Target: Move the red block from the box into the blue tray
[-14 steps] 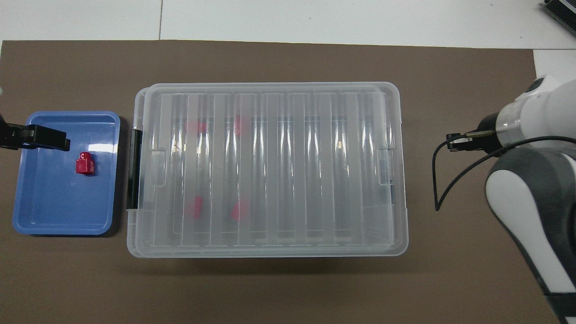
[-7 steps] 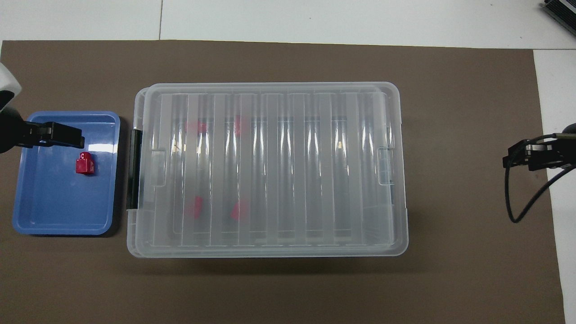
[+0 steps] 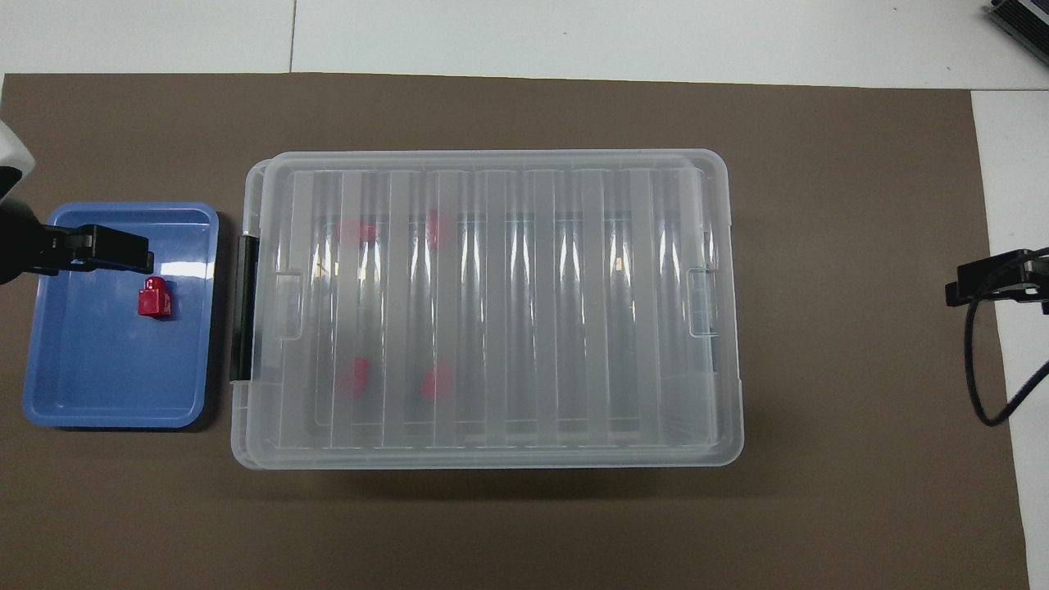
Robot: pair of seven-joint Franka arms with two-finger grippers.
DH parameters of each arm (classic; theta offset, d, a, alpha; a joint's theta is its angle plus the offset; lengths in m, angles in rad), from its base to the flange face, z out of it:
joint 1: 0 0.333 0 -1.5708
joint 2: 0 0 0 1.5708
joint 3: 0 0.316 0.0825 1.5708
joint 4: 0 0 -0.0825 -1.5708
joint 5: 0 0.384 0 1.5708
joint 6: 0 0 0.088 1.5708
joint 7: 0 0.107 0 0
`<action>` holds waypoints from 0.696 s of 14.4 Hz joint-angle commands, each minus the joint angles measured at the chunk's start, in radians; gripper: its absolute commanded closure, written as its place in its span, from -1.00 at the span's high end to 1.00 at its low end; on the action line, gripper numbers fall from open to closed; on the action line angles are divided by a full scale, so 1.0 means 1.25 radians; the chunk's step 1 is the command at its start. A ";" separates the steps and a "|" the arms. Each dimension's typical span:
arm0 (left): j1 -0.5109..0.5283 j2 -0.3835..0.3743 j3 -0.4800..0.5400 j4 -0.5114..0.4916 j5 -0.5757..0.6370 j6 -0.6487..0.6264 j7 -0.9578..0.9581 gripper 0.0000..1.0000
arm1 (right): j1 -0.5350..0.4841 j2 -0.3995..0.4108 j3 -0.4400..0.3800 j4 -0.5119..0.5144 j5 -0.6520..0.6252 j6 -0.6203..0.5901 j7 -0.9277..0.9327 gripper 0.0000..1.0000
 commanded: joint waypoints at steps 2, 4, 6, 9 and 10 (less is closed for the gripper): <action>-0.012 -0.009 0.008 0.000 0.005 -0.011 -0.015 1.00 | -0.030 0.015 0.037 0.020 -0.013 -0.016 0.013 1.00; -0.012 -0.009 0.008 -0.001 0.005 -0.011 -0.015 1.00 | -0.023 0.013 0.037 0.018 -0.013 -0.019 0.016 1.00; -0.012 -0.009 0.008 -0.001 0.005 -0.010 -0.015 1.00 | -0.021 0.010 0.038 0.013 -0.017 -0.019 0.018 1.00; -0.012 -0.009 0.007 -0.001 0.005 -0.010 -0.015 1.00 | -0.018 0.009 0.038 0.012 -0.018 -0.015 0.024 1.00; -0.011 -0.009 0.007 -0.002 0.005 -0.010 -0.015 1.00 | -0.018 0.008 0.038 0.009 -0.018 -0.015 0.026 1.00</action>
